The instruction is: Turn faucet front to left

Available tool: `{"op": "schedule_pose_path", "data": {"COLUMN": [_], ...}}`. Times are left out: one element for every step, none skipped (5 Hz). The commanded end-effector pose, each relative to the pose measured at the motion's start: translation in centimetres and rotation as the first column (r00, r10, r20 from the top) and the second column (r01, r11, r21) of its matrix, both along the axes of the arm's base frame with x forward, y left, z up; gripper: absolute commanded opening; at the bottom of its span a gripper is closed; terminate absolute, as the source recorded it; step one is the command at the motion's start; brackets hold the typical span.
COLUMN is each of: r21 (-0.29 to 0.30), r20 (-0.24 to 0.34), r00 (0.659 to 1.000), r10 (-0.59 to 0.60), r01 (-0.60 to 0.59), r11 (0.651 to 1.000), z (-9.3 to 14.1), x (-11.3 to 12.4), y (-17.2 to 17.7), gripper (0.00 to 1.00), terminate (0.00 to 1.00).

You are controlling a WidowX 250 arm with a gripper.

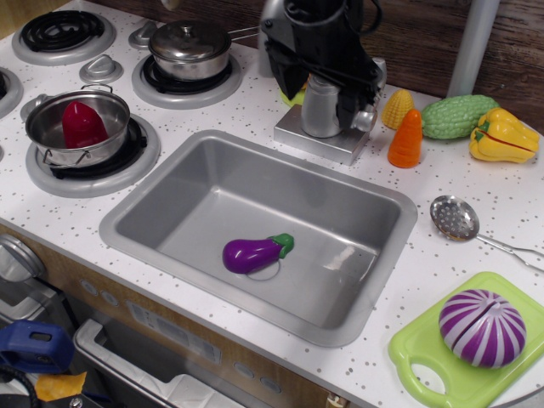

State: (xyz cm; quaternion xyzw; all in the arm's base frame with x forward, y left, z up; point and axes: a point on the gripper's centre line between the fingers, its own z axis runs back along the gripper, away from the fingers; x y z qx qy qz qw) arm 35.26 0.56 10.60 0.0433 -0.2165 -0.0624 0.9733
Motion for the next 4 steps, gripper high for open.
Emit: {"op": "schedule_pose_path", "data": {"r21": [0.053,0.06,0.086,0.099], "r20": [0.061,0.065,0.084,0.089], "r00": [0.998,0.996,0.994,0.992], "r10": [-0.032,-0.059,-0.072,-0.093], "r01": [0.029,0.055,0.064,0.085], "r11": [0.998,0.997,0.994,0.991], "z": [1.6,1.7,1.8,2.3], "x": [1.3,2.0,2.4,3.1], "y": [2.6,3.9,4.9,5.9], "gripper": [1.0,1.0,1.0,1.0], "terminate": [0.0,0.0,0.0,0.0]}}
